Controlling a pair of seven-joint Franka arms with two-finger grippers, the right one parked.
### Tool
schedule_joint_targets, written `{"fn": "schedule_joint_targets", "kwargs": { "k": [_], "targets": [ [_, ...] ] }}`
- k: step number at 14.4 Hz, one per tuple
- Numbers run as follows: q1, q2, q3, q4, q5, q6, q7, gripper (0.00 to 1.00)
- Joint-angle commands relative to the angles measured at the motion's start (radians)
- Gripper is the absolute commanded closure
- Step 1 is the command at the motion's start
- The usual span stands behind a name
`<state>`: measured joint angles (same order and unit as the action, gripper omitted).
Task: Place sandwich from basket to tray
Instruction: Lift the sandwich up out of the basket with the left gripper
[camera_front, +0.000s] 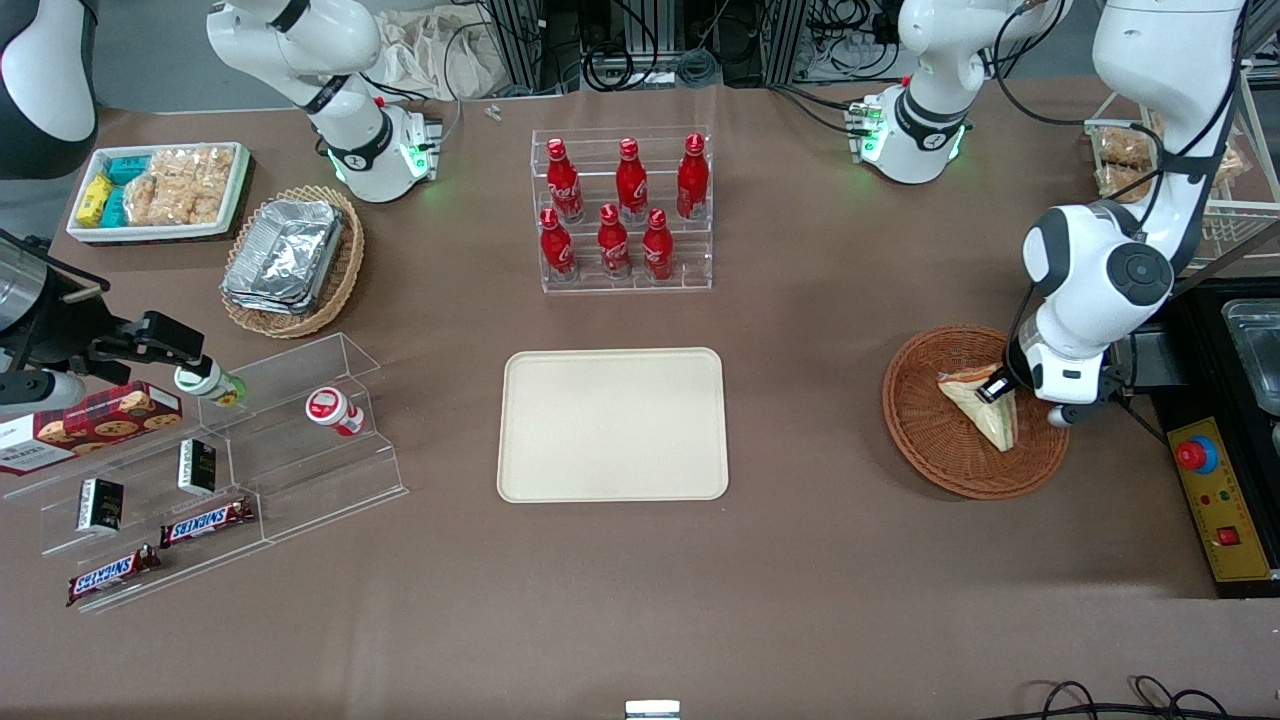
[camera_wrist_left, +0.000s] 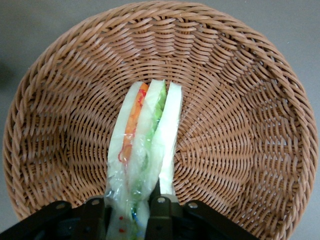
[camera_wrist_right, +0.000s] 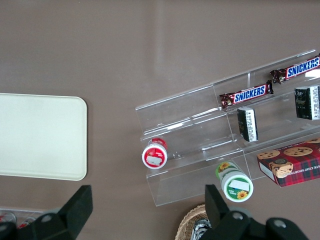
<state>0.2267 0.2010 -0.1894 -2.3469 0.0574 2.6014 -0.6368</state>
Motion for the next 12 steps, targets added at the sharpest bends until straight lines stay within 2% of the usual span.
{"fn": "schedule_joint_targets", "kwargs": {
  "k": [1,3,7,9,12],
  "targets": [
    [0.003,-0.061,-0.008,0.037,0.007,-0.125,0.006,1.0],
    [-0.007,-0.09,-0.013,0.105,0.01,-0.263,0.011,1.0],
    [-0.012,-0.091,-0.079,0.374,0.002,-0.656,0.078,1.0],
    [-0.023,-0.091,-0.178,0.463,-0.001,-0.771,0.063,1.0],
    [-0.032,-0.034,-0.379,0.625,-0.001,-0.924,0.069,1.0]
  ]
}}
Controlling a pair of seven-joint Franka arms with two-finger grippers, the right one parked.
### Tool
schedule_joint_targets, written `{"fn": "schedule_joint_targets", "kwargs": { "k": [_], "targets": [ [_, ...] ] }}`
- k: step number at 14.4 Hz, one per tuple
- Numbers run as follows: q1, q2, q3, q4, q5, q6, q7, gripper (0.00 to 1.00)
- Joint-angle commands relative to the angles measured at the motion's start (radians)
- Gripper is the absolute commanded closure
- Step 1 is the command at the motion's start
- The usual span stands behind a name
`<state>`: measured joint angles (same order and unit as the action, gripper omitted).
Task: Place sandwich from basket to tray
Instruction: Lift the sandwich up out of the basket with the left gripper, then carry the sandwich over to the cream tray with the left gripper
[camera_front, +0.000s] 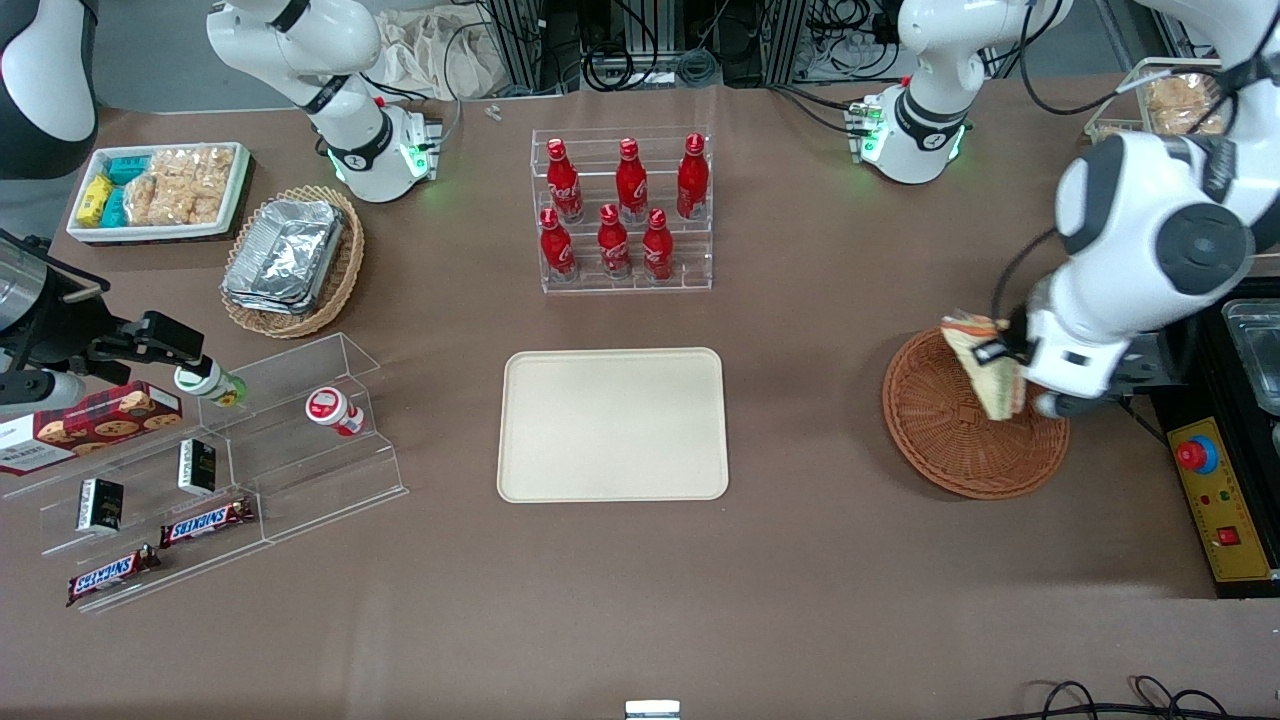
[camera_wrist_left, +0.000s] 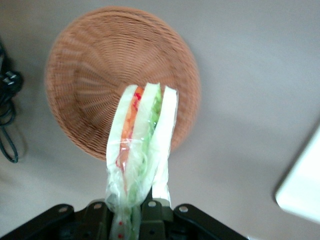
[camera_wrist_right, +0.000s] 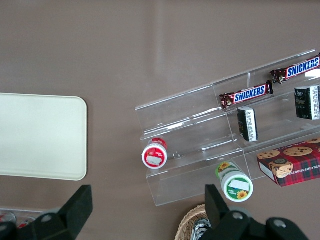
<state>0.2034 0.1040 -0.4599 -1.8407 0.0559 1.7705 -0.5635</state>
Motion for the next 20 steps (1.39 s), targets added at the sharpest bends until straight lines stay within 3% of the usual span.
{"fn": "schedule_joint_targets", "kwargs": {
  "k": [1,4,9,14,17,20],
  "targets": [
    [-0.01,0.071,-0.165,0.136,0.01,-0.095,-0.003,1.0],
    [-0.088,0.152,-0.224,0.188,0.038,-0.06,-0.015,1.0],
    [-0.202,0.376,-0.221,0.187,0.221,0.208,-0.11,1.0],
    [-0.291,0.592,-0.218,0.219,0.424,0.351,-0.335,1.0],
    [-0.355,0.687,-0.214,0.288,0.496,0.365,-0.42,1.0],
    [-0.364,0.733,-0.206,0.327,0.51,0.372,-0.434,1.0]
  ]
}}
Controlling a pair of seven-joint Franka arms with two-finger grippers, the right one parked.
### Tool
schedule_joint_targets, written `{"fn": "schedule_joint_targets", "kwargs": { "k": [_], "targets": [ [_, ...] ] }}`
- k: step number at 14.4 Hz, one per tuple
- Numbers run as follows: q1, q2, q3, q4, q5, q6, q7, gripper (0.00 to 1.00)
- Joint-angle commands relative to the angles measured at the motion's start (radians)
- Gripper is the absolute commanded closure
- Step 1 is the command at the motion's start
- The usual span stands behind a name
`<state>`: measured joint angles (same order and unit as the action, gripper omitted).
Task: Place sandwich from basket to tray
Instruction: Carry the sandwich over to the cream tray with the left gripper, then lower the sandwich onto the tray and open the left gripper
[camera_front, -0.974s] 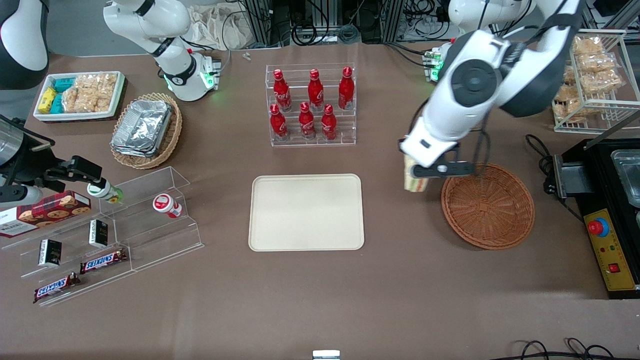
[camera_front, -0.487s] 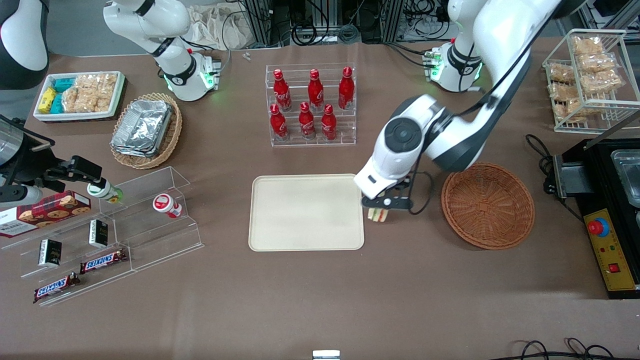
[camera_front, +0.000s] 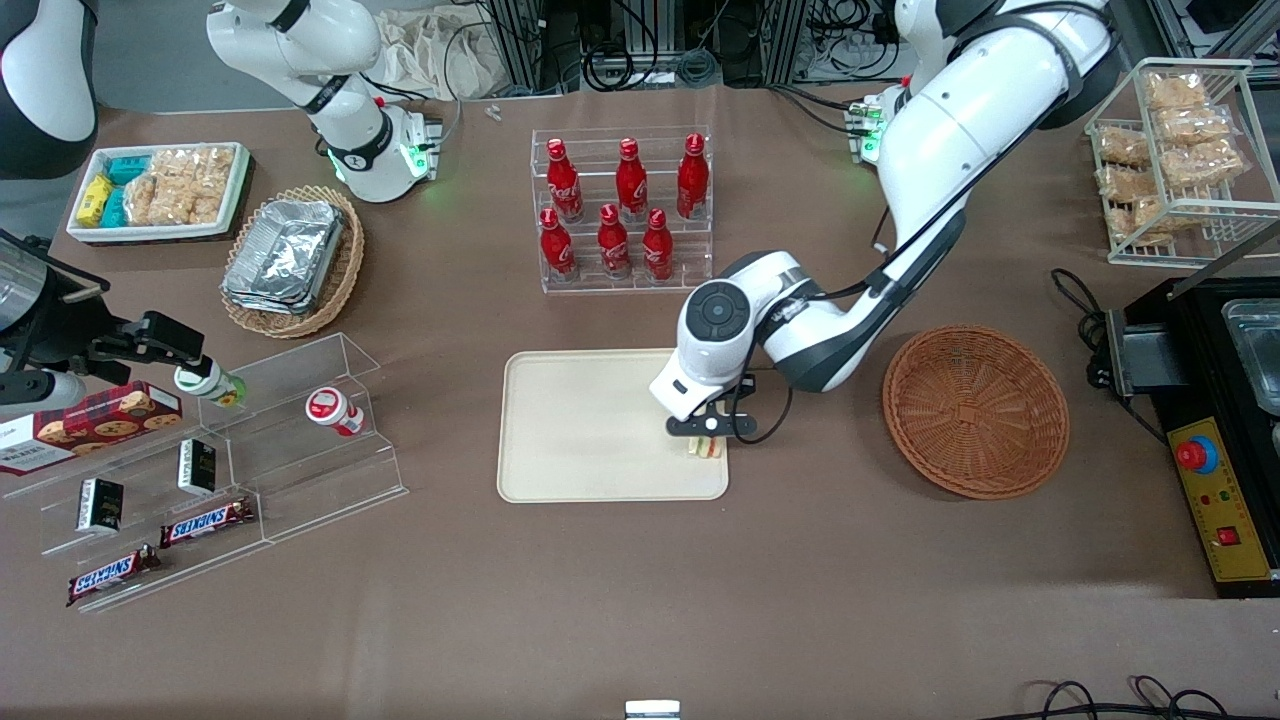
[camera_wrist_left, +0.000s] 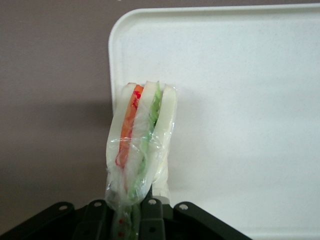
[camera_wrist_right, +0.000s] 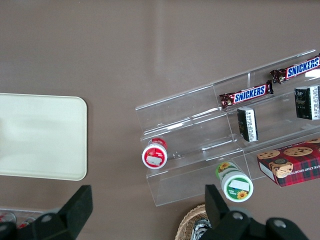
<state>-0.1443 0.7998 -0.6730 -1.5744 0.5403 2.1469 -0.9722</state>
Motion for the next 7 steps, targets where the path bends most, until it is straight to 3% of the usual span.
{"fn": "schedule_joint_targets", "kwargs": {
  "k": [1,2,3,4,7],
  "targets": [
    [-0.02,0.047,0.013,0.066,0.026,0.005,-0.025,1.0],
    [-0.023,0.05,0.019,0.067,0.024,0.013,-0.025,1.0],
    [-0.026,0.05,0.023,0.067,0.024,0.016,-0.026,0.76],
    [-0.026,0.05,0.027,0.065,0.026,0.016,-0.025,0.01],
    [-0.021,0.032,0.029,0.066,0.027,0.016,-0.019,0.0]
  ]
}}
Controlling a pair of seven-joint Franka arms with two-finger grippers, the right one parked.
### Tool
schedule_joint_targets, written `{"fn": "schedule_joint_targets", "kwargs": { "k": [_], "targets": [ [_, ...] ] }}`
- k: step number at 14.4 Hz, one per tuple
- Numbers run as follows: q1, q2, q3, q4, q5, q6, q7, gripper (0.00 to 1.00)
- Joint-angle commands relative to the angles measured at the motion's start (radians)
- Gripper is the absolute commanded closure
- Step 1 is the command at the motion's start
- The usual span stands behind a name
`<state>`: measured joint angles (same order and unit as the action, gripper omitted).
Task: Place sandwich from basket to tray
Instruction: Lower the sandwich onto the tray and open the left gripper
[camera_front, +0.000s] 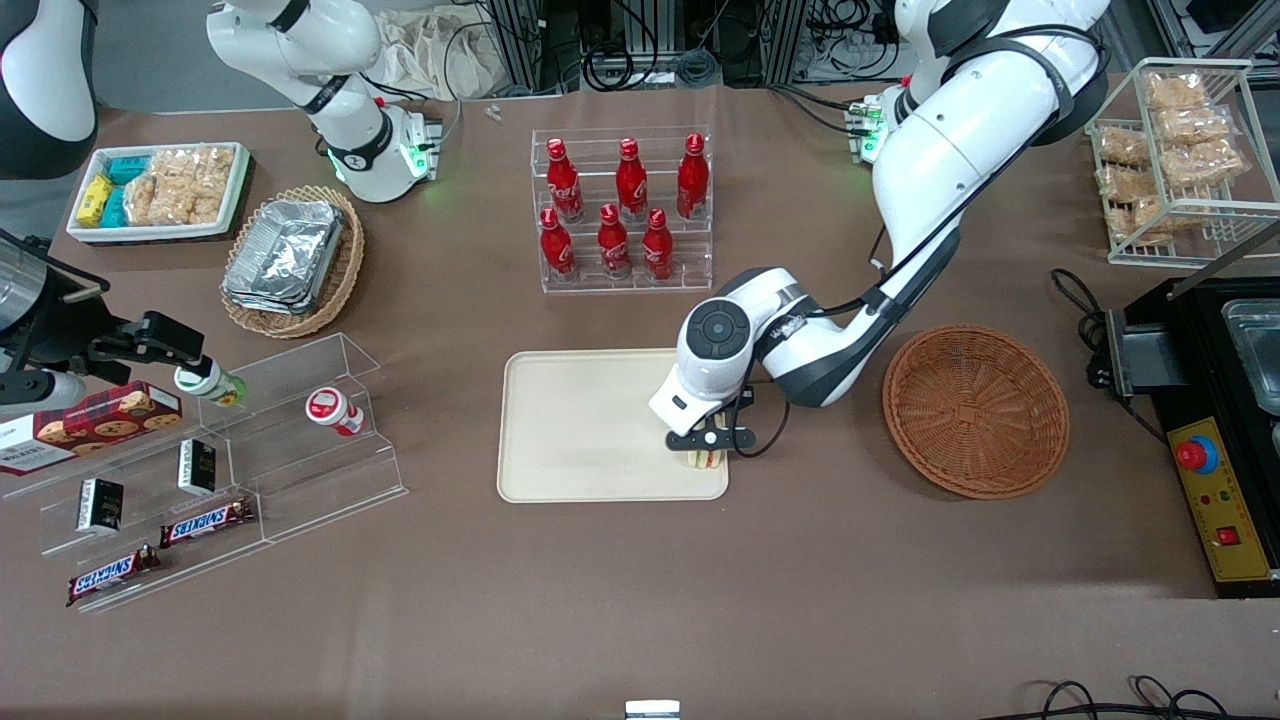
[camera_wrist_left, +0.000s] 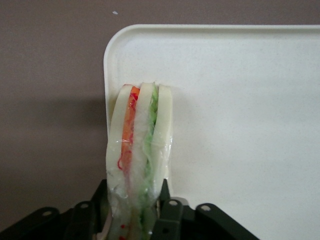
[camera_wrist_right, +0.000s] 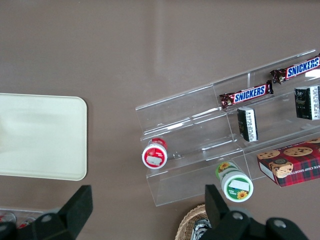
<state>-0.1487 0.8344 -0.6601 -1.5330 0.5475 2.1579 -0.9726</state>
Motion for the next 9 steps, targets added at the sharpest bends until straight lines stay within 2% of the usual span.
{"fn": "schedule_joint_targets", "kwargs": {
  "k": [1,6,9],
  "targets": [
    [-0.009,-0.021,0.016,0.027,0.017,0.005,-0.018,0.0],
    [0.004,-0.122,0.016,0.03,0.002,-0.035,-0.021,0.0],
    [0.081,-0.214,0.008,0.017,-0.003,-0.11,-0.023,0.0]
  ]
}}
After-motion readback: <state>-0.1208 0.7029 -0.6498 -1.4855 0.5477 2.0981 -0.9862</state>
